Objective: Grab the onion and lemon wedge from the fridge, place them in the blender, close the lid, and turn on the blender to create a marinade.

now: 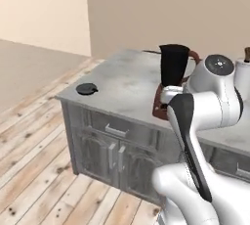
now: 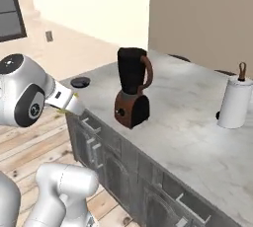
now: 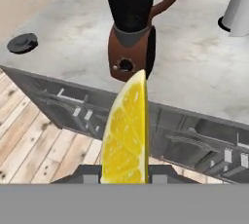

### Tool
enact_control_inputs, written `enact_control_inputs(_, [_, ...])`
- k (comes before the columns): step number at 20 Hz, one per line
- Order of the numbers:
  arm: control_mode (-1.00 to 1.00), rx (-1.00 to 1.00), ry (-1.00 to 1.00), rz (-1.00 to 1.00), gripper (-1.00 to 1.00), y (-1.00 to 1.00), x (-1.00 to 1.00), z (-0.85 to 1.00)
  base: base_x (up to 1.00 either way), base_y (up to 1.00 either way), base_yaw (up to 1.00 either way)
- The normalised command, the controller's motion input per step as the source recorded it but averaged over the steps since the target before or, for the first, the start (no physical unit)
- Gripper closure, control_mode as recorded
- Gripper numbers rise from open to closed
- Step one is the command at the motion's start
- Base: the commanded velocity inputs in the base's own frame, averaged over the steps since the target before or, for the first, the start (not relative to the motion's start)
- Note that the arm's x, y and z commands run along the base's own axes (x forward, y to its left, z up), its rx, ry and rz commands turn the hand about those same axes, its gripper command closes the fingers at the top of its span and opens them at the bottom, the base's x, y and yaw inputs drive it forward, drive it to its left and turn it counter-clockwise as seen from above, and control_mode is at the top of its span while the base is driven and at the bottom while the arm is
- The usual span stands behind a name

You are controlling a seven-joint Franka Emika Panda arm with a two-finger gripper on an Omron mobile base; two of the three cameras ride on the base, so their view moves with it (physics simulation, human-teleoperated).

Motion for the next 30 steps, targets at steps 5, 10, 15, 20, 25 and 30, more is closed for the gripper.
enact_control_inputs(5, [1.00,0.00,0.00,0.00,1.00,0.00,0.00,0.00,0.61,0.90,-0.66])
enact_control_inputs(10, [1.00,0.00,0.00,0.00,1.00,0.00,0.00,0.00,0.31,0.81,-0.70])
enact_control_inputs(15, [1.00,0.00,0.00,0.00,1.00,0.00,0.00,0.00,0.31,0.79,-0.69])
enact_control_inputs(20, [1.00,0.00,0.00,0.00,1.00,0.00,0.00,0.00,0.13,0.53,-0.35])
enact_control_inputs(25, [1.00,0.00,0.00,0.00,1.00,0.00,0.00,0.00,0.01,0.07,-0.02])
enact_control_inputs(30, [1.00,0.00,0.00,0.00,1.00,0.00,0.00,0.00,0.19,0.01,0.00])
